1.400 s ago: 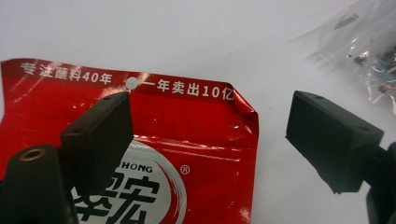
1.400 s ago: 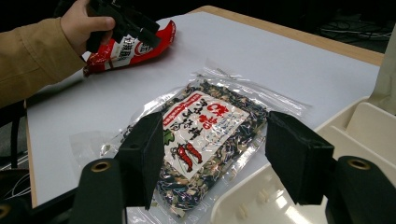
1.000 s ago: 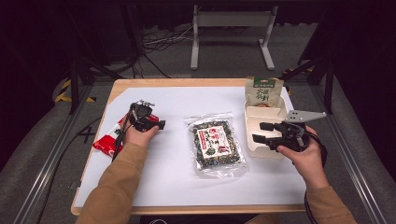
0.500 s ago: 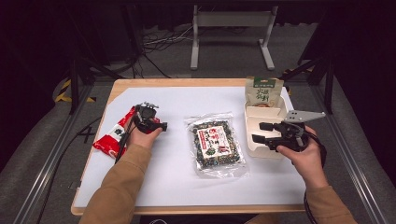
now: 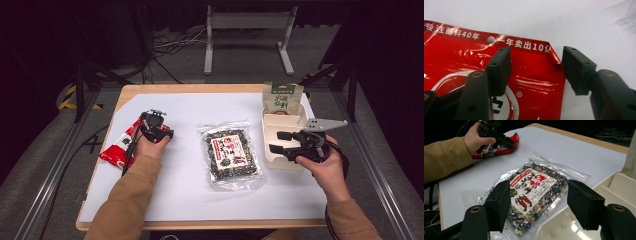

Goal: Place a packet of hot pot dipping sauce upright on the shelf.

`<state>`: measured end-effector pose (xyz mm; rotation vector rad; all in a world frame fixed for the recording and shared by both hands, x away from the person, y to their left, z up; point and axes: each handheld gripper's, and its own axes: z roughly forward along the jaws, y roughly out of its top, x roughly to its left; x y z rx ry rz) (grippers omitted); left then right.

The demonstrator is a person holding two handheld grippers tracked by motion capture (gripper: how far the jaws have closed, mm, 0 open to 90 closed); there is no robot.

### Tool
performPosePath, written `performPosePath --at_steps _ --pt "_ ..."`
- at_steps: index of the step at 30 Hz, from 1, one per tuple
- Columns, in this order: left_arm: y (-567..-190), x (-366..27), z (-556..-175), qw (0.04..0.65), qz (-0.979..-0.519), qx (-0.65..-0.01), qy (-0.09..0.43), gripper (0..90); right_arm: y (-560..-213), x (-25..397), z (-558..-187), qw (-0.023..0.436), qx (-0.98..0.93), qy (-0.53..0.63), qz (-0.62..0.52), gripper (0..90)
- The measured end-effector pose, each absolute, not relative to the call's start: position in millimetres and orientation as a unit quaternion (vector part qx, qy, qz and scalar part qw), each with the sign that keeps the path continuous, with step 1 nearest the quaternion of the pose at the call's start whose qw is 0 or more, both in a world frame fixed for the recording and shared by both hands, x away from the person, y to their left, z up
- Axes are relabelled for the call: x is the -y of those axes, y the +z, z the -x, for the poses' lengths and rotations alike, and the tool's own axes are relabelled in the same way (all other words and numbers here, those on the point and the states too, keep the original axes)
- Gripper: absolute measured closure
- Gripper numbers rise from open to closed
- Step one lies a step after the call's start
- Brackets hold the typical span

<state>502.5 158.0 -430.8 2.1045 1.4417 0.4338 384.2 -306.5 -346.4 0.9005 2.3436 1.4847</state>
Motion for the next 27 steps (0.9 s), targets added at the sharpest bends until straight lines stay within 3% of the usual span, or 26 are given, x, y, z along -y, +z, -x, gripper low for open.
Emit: performPosePath --at_steps 10,27 --pt "-433.2 -161.6 -503.0 0.285 -0.789 -0.528 0.132 75.8 -347.3 306.8 -384.0 0.111 -0.798 0.507 -0.306 35.8" --pt "-418.4 -168.5 -494.5 0.311 -0.793 -0.511 0.116 89.2 -347.5 306.0 -384.4 0.112 -0.800 0.504 -0.304 36.0"
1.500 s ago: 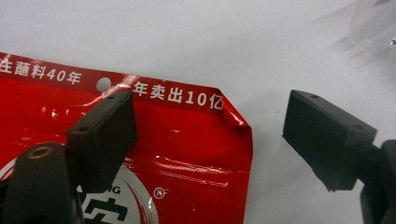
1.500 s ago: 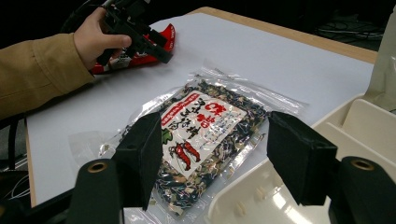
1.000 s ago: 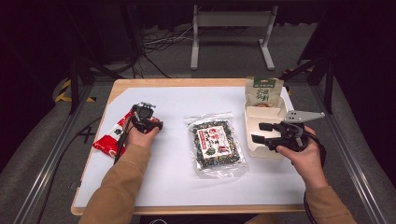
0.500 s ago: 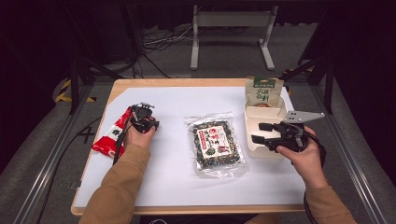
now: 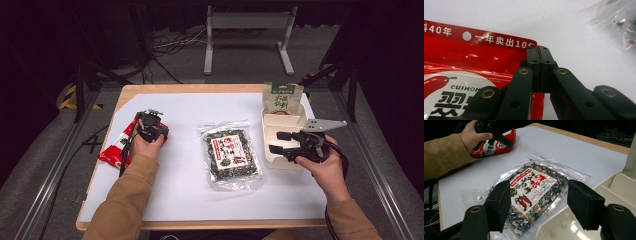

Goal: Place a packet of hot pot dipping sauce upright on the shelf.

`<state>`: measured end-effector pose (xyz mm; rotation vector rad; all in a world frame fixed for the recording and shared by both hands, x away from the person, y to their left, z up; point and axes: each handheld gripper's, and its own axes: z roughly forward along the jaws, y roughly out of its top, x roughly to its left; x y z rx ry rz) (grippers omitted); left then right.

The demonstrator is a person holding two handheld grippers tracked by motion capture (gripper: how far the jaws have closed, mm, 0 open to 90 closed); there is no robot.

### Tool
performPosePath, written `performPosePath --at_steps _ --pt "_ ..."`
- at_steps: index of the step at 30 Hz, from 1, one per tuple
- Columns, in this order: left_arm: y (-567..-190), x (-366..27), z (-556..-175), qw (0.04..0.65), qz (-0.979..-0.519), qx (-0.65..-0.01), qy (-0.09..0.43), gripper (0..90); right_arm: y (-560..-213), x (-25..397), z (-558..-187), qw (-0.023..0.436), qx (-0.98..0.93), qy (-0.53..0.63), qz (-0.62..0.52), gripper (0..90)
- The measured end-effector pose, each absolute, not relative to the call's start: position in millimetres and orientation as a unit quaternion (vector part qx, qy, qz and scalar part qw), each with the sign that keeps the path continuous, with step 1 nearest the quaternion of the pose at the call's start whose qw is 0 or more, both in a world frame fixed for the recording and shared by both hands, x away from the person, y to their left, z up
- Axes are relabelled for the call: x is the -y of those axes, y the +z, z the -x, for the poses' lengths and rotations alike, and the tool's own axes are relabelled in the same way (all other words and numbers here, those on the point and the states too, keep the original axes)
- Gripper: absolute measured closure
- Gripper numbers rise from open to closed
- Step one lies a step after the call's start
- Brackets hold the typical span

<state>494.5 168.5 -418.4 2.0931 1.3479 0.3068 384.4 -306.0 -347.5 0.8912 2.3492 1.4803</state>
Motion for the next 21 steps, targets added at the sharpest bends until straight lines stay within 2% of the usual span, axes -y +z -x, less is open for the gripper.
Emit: performPosePath --at_steps 21 --pt "-360.8 -189.2 -448.4 0.364 -0.800 -0.463 0.117 90.0 -345.4 302.9 -385.2 0.114 -0.801 0.505 -0.300 35.9"
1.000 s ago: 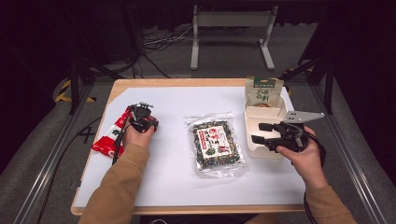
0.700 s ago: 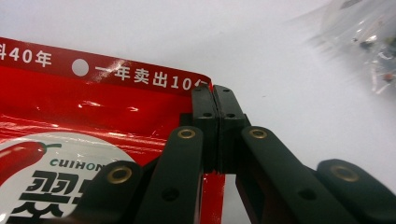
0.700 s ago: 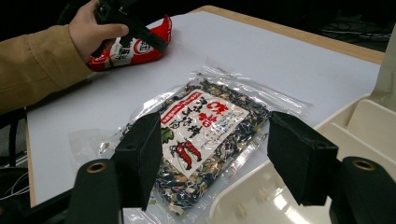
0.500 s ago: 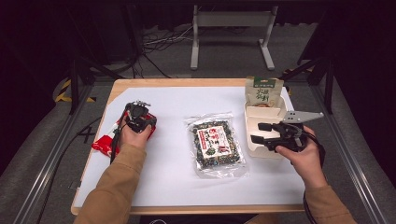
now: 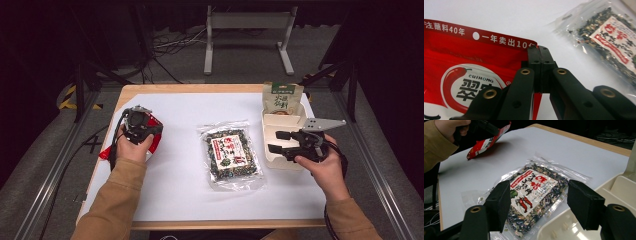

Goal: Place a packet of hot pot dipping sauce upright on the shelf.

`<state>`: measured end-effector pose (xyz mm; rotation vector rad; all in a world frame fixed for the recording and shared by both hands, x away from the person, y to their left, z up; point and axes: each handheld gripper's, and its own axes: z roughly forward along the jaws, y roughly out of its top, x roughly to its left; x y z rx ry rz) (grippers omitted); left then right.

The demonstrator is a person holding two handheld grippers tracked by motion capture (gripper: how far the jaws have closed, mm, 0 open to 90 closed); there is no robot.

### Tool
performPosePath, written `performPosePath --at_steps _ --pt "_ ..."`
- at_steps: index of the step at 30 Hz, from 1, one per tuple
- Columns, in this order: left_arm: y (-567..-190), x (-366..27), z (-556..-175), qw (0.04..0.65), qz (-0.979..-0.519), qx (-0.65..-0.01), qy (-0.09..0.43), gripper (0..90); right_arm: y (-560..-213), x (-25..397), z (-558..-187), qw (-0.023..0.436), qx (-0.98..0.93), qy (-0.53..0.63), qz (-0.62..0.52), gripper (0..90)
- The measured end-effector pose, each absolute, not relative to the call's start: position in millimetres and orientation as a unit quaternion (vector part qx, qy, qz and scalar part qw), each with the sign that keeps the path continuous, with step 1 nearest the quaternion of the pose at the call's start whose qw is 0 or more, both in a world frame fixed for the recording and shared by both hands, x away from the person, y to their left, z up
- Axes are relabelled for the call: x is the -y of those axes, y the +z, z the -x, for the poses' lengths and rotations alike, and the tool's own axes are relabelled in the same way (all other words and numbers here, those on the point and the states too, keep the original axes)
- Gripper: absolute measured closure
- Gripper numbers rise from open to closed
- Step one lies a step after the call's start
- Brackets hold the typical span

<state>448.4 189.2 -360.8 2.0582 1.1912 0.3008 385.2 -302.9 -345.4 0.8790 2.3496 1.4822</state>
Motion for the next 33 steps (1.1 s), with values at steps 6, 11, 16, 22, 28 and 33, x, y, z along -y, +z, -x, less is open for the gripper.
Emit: performPosePath --at_steps 6,11,16,22,28,33 --pt "-340.6 -197.4 -425.8 0.388 -0.795 -0.447 0.135 90.0 -345.4 300.3 -387.2 0.112 -0.802 0.506 -0.297 36.0" --pt "-324.6 -206.3 -409.1 0.413 -0.787 -0.435 0.142 90.0 -345.9 297.2 -388.1 0.109 -0.804 0.505 -0.295 36.0" --pt "-304.3 -214.1 -392.0 0.427 -0.788 -0.413 0.166 90.0 -346.3 294.5 -388.6 0.106 -0.805 0.505 -0.292 36.1" --pt "-286.5 -216.4 -374.6 0.443 -0.786 -0.393 0.180 90.0 -347.0 293.6 -388.1 0.106 -0.806 0.504 -0.291 36.0" --pt "-274.1 -214.7 -362.5 0.457 -0.785 -0.374 0.190 90.0 -346.8 294.2 -387.2 0.106 -0.806 0.504 -0.292 36.1" --pt "-266.6 -206.1 -353.7 0.471 -0.789 -0.347 0.190 90.0 -346.1 293.0 -385.5 0.106 -0.807 0.504 -0.289 36.0"
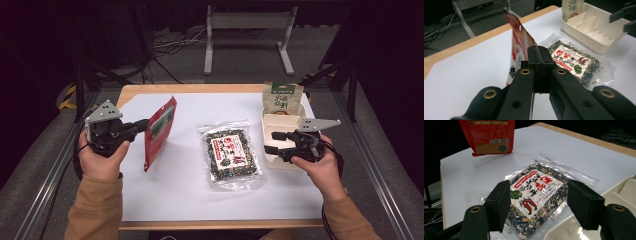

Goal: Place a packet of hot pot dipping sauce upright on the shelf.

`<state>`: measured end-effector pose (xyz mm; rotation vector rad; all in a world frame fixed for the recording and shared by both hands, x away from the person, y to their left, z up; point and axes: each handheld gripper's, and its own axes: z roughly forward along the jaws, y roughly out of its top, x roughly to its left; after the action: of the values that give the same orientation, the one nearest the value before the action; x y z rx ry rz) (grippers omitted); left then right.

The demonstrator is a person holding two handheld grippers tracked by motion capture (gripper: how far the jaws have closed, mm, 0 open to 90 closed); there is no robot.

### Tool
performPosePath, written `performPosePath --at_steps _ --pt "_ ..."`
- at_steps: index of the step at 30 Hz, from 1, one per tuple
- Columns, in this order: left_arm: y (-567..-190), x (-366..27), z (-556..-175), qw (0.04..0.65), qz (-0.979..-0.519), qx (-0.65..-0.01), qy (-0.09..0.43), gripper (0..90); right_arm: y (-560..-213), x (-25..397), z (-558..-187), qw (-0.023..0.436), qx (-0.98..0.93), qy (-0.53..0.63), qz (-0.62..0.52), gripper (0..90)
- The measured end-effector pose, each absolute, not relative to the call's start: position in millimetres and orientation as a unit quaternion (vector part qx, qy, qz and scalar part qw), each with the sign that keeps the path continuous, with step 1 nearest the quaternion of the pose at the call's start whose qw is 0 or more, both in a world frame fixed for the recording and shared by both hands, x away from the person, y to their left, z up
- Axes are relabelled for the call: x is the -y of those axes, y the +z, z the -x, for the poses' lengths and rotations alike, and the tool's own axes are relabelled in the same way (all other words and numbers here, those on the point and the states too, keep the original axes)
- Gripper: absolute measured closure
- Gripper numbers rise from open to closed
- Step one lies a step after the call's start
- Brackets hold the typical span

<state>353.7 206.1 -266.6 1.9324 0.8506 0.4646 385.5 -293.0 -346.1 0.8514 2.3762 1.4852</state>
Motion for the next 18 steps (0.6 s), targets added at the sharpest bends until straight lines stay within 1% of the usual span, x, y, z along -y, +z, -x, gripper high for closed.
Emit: performPosePath --at_steps 6,13,18 --pt "-258.8 -196.1 -342.8 0.485 -0.793 -0.315 0.191 90.0 -345.3 290.7 -384.2 0.106 -0.808 0.505 -0.285 36.0" --pt "-251.4 -181.7 -331.4 0.507 -0.802 -0.262 0.174 90.0 -341.9 281.6 -380.5 0.103 -0.812 0.507 -0.270 35.8" --pt "-244.7 -170.9 -320.1 0.513 -0.807 -0.226 0.184 90.0 -337.3 275.1 -376.5 0.103 -0.815 0.510 -0.256 36.9"
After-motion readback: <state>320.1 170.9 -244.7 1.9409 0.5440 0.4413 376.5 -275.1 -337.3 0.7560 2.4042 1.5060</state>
